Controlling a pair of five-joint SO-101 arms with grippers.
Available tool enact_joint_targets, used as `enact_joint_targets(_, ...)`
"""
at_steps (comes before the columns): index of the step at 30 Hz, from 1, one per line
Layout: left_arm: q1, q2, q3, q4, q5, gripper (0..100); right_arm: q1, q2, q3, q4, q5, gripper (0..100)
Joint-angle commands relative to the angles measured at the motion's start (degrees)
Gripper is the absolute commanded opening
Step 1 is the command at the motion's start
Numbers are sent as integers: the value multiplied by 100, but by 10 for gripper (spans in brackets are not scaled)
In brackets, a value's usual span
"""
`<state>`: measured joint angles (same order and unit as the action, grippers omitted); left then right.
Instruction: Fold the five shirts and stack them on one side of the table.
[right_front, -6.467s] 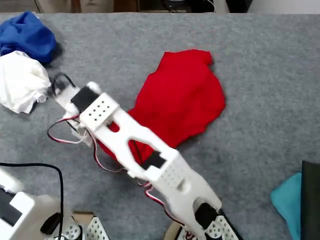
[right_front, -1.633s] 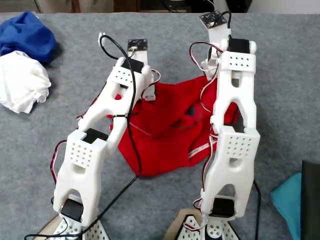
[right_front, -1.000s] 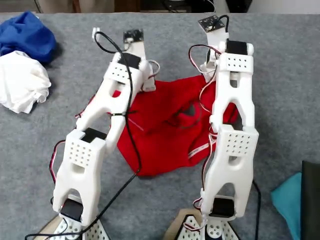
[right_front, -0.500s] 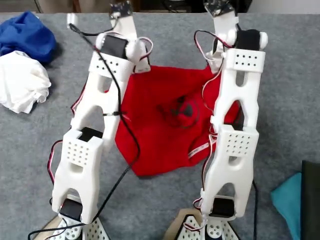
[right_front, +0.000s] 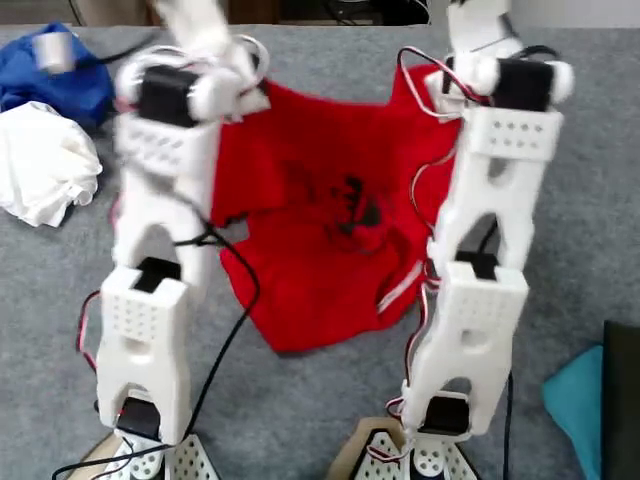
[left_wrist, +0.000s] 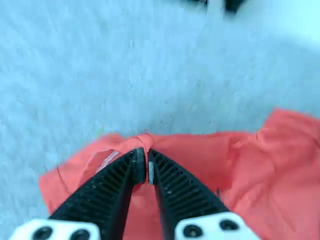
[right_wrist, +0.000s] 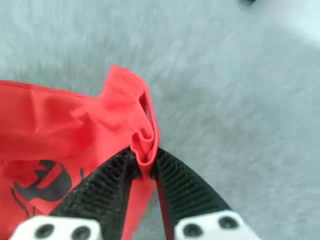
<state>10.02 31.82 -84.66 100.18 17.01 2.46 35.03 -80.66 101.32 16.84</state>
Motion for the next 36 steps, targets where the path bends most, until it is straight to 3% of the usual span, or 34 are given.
enact_joint_targets(1, -334, -804, -659, 62, -167, 18, 84, -1112, -426, 44, 79, 5)
enact_joint_targets(8, -624, -1604, -985, 62, -1556, 19, 84, -2167, -1218, 35, 79, 5)
enact_joint_targets(17, -800, -2932, -932, 62, -2514, 19, 92, -3275, -1481, 26, 79, 5)
enact_joint_targets(25, -800, -4110, -264, 62, -2734, 19, 92, -3960, -1481, -26, 44, 5)
enact_joint_targets(36, -765, -6782, 2497, 62, -2752, 19, 92, -4927, -1481, -378, 26, 5)
